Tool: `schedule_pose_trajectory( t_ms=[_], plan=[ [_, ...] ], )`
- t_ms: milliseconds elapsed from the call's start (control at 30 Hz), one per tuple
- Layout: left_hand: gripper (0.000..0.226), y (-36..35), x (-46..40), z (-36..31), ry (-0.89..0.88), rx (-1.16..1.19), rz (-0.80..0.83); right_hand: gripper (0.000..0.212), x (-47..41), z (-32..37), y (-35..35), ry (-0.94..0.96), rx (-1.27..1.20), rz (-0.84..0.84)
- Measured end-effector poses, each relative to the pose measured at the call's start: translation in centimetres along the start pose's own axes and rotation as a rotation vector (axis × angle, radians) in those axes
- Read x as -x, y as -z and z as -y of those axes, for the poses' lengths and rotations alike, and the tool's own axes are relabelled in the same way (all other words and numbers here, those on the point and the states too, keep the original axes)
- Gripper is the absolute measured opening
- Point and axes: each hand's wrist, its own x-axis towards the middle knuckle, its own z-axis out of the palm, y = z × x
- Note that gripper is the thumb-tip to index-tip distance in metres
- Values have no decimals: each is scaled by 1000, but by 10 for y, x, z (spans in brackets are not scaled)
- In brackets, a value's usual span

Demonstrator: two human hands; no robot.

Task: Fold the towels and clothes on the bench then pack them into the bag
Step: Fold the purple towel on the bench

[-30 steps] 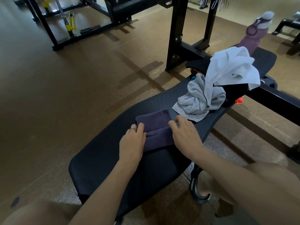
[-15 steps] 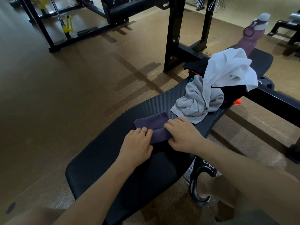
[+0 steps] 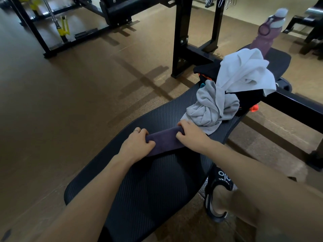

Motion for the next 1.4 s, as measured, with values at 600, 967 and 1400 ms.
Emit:
schedule_pose_trajectory(
  t_ms=[600,967,1400],
  plan=[
    [10,48,72,-130,-677,-6,35,96,145,3,115,56,235,94],
    [30,-19,144,-313,-1139,-174,103,14,368,-97,162,-281,223,-198],
    [62,-198,212,-362,-1004,-193,344,41,473,-248,-14,-779,459,-139]
  ],
)
